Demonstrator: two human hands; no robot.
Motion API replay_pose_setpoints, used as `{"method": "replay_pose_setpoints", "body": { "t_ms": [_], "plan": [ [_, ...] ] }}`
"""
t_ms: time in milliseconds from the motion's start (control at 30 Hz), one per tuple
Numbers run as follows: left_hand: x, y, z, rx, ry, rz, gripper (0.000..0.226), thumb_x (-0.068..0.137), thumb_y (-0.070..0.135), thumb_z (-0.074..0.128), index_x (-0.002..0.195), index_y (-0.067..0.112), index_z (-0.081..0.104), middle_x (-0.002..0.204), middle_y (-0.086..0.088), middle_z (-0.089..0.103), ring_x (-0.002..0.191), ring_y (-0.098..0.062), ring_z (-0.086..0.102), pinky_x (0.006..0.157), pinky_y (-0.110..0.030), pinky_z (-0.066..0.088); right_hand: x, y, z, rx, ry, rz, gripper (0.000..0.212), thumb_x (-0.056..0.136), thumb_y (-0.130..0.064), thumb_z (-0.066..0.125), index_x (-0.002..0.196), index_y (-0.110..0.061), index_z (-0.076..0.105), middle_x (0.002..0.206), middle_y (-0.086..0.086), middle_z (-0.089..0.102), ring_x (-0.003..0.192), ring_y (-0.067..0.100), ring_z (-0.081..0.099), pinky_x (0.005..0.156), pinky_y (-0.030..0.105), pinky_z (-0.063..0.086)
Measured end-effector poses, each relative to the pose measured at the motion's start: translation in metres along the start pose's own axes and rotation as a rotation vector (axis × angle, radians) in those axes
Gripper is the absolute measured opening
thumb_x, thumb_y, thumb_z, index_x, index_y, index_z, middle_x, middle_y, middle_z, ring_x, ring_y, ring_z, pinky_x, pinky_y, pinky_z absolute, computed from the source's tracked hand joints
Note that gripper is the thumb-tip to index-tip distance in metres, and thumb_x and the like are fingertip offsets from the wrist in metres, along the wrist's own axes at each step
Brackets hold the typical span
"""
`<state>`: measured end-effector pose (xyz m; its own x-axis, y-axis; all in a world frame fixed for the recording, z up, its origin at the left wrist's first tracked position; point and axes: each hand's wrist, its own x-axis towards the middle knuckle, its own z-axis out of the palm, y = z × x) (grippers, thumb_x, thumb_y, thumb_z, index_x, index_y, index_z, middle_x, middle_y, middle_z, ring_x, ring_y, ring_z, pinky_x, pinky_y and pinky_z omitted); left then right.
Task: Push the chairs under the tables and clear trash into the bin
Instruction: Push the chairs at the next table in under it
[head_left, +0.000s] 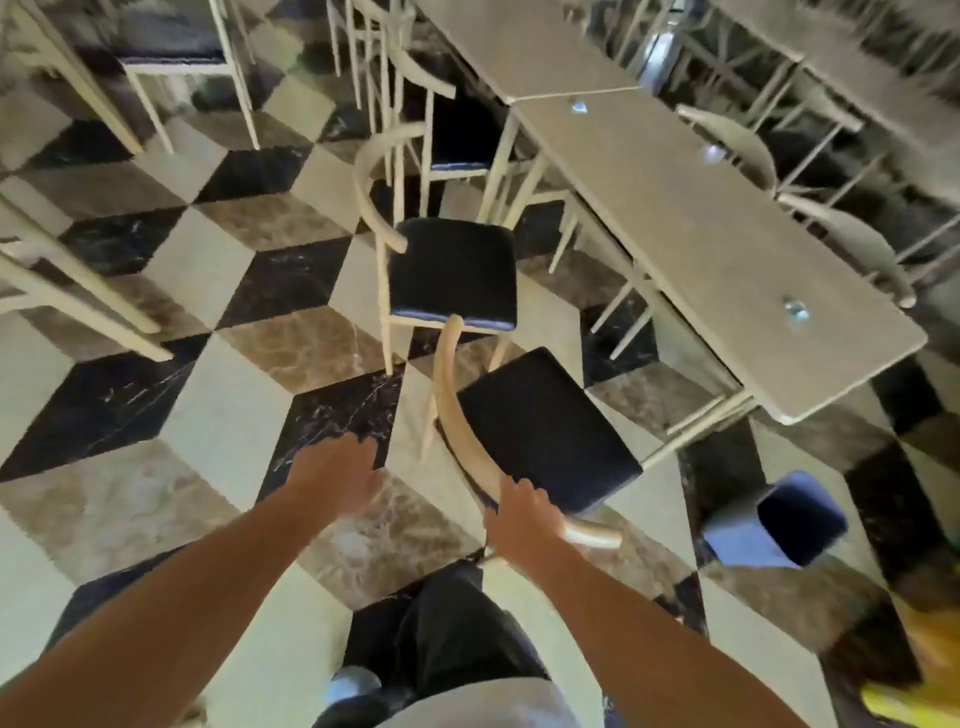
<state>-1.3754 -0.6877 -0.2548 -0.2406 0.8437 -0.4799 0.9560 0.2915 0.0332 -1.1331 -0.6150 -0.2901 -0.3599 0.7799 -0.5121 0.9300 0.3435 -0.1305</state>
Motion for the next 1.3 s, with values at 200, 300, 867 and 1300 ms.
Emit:
{"method": "replay_pose_setpoints", "body": {
  "t_ms": [200, 300, 867, 1300],
  "plan": [
    [0.062, -0.003, -0.005, 0.128, -0.024, 0.250, 0.028, 0.101, 0.040, 0.038, 0.112, 0.017, 0.050, 0.109, -0.006, 0.057, 0.099, -0.026, 0.061, 0.077, -0.039, 0.051, 0.023, -0.011, 0.020, 0.112, 0.042, 0.190, 0.047, 0.099, -0.038, 0.054, 0.140, -0.019, 0.040, 0.127, 0.006, 0.053, 0.115, 0.027, 0.053, 0.095, 0.041, 0.052],
    [0.090, 0.005, -0.012, 0.195, -0.040, 0.355, 0.031, 0.102, 0.040, 0.038, 0.118, 0.017, 0.050, 0.112, -0.006, 0.057, 0.101, -0.026, 0.061, 0.071, -0.036, 0.043, 0.042, -0.011, 0.020, 0.130, 0.046, 0.278, 0.047, 0.099, -0.036, 0.053, 0.141, -0.020, 0.037, 0.132, 0.006, 0.049, 0.121, 0.028, 0.048, 0.099, 0.040, 0.046],
    [0.241, 0.019, -0.021, 0.392, 0.102, 0.930, 0.061, 0.089, 0.059, 0.053, 0.129, 0.012, 0.055, 0.123, -0.014, 0.057, 0.113, -0.036, 0.054, 0.094, -0.047, 0.049, 0.078, -0.012, 0.053, 0.164, 0.063, 0.452, 0.089, 0.075, -0.081, 0.002, 0.128, -0.030, 0.052, 0.121, 0.003, 0.062, 0.118, 0.030, 0.052, 0.102, 0.049, 0.033],
    [0.286, 0.017, 0.022, 0.300, 0.246, 1.147, 0.068, 0.082, 0.078, 0.043, 0.091, 0.012, 0.059, 0.086, -0.008, 0.056, 0.084, -0.032, 0.049, 0.089, -0.054, 0.037, 0.087, -0.006, 0.091, 0.099, 0.443, 0.453, 0.075, 0.087, -0.083, 0.023, 0.099, -0.022, 0.064, 0.087, -0.001, 0.065, 0.088, 0.030, 0.062, 0.093, 0.050, 0.031]
  ]
}}
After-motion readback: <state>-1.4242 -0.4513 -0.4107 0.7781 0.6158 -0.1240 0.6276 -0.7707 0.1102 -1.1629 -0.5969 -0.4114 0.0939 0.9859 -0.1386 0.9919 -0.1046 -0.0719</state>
